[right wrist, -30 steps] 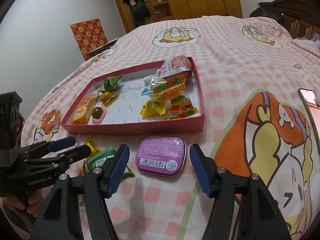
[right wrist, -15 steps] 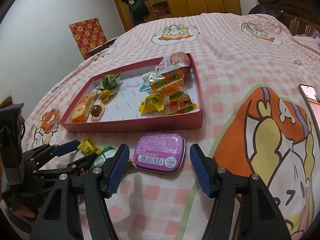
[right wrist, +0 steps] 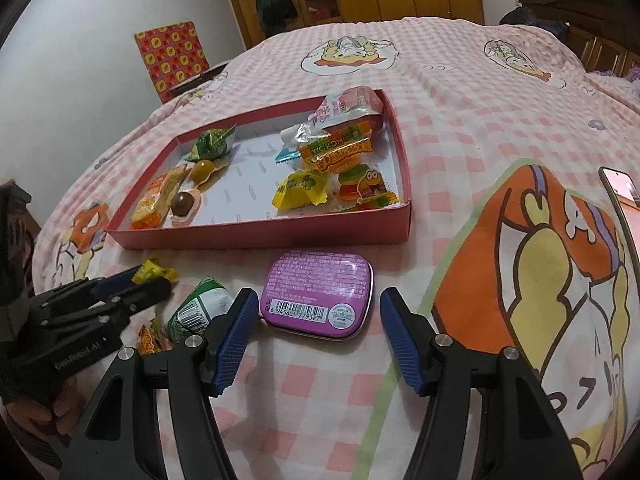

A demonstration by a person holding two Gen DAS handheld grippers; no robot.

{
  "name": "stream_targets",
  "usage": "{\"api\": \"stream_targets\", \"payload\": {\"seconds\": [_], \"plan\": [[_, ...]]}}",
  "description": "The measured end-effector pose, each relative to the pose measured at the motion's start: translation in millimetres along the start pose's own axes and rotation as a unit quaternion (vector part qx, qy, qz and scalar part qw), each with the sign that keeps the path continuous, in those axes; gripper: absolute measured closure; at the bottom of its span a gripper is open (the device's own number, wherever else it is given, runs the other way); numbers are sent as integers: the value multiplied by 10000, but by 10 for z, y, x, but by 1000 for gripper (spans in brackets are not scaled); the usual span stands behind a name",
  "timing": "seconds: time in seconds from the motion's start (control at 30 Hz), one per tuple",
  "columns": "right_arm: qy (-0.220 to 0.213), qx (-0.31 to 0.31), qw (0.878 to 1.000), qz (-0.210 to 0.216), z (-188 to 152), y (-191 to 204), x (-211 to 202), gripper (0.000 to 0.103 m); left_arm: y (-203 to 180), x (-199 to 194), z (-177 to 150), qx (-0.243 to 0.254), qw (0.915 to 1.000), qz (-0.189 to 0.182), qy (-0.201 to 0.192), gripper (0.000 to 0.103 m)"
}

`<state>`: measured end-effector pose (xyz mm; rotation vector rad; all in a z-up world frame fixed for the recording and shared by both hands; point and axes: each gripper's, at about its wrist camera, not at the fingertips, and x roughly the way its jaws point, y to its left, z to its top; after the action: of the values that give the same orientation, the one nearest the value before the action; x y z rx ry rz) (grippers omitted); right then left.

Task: Organize snacks
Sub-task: 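Grasp the yellow candy with the left tool while the right tool grasps the purple mint tin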

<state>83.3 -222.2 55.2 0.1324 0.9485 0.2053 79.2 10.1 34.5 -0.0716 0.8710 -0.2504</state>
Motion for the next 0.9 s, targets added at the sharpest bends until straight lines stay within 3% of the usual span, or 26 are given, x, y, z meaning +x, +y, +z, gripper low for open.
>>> {"api": "stream_targets", "payload": {"seconds": [0.07, 0.53, 0.9], "plan": [[32, -17, 10000, -46, 10, 22, 22, 32, 4, 1, -9, -5, 10000, -14, -24, 66], [160, -52, 9974, -706, 70, 171, 197, 32, 71, 2, -47, -134, 9996, -218, -99, 65], [21, 164, 9975, -683, -22, 100, 138, 36, 63, 6, -45, -118, 9998, -167, -73, 64]]}}
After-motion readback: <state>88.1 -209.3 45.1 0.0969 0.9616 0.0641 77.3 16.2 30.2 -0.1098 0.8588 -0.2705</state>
